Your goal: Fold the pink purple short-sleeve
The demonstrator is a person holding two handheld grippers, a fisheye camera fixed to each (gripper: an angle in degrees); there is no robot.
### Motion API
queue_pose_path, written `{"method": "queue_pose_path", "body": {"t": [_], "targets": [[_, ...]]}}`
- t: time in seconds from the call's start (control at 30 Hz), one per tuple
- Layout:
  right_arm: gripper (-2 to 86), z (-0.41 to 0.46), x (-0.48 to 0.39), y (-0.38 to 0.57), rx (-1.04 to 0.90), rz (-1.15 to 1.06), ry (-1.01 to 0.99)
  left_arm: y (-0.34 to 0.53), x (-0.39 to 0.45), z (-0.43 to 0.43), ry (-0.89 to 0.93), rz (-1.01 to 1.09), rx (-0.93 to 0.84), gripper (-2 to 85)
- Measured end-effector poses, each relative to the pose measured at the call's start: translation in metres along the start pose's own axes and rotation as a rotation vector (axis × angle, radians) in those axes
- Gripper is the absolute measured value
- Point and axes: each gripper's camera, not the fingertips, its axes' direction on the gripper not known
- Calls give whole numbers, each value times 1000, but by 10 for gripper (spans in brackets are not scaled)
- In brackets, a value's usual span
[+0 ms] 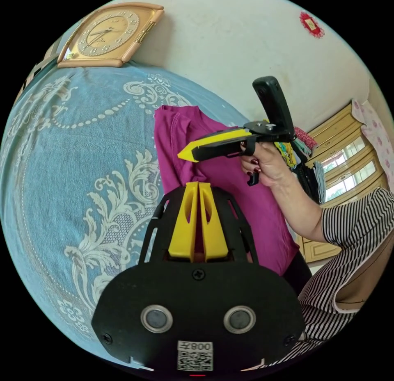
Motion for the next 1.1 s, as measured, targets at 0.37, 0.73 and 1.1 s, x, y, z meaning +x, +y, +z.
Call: {"method": "queue_pose_path", "body": {"t": [0.37,0.73,1.1], "targets": [[2,-20,5,41,133,79,83,4,9,-13,-60,-5,-65,0],[1,-27,-2,99,163,145,128,28,17,-42,-51,-9,-39,1],[1,-20,-41,192,134,120,53,67,33,-69,-81,9,-59,2]]}}
